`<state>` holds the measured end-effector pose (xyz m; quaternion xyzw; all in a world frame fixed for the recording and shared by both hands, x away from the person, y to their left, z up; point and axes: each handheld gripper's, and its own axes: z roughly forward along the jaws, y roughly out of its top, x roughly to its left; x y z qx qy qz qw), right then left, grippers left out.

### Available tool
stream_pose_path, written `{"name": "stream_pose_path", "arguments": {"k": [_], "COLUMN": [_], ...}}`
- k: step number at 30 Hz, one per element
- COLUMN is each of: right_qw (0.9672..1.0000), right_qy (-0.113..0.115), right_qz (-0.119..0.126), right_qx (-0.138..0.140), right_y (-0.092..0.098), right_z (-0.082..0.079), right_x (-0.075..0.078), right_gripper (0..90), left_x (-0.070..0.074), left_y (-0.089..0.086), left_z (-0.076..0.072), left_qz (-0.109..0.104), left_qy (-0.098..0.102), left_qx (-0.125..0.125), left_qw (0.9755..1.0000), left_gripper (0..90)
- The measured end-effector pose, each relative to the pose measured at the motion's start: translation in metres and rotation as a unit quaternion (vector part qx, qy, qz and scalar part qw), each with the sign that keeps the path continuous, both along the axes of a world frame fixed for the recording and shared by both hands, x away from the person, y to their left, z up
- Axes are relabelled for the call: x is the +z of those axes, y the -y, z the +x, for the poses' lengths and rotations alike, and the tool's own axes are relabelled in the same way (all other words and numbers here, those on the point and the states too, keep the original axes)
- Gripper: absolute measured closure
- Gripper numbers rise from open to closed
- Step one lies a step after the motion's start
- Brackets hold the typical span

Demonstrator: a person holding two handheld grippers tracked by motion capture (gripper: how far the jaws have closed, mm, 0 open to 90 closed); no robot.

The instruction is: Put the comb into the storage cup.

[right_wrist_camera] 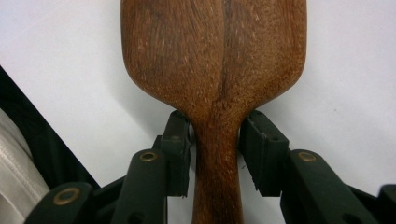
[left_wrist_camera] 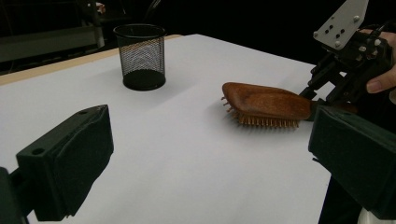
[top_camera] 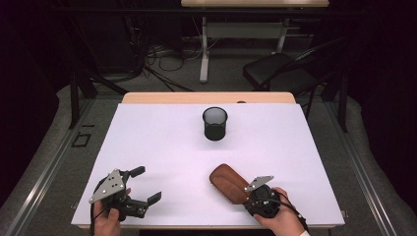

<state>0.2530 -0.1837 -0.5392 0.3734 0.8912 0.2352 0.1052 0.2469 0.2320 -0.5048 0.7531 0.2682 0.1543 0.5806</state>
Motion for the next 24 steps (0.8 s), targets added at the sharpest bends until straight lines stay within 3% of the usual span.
{"name": "stream_pose_path", "arguments": {"k": [24], "right_qw": [0.9999], "right_qy": [-0.011], "right_qz": [0.006], "right_qx": [0.004], "right_y": [0.0002], "right_z": [0.0038], "right_x": [-0.0001], "right_gripper": [68.0], "left_x": [-0.0003], "left_y": [0.0002], "left_z": [-0.0002], "left_qz": [0.002], "left_qy": [-0.002], "left_qx": [0.002], "left_qw": [1.0000], "left_gripper": [0.1]}}
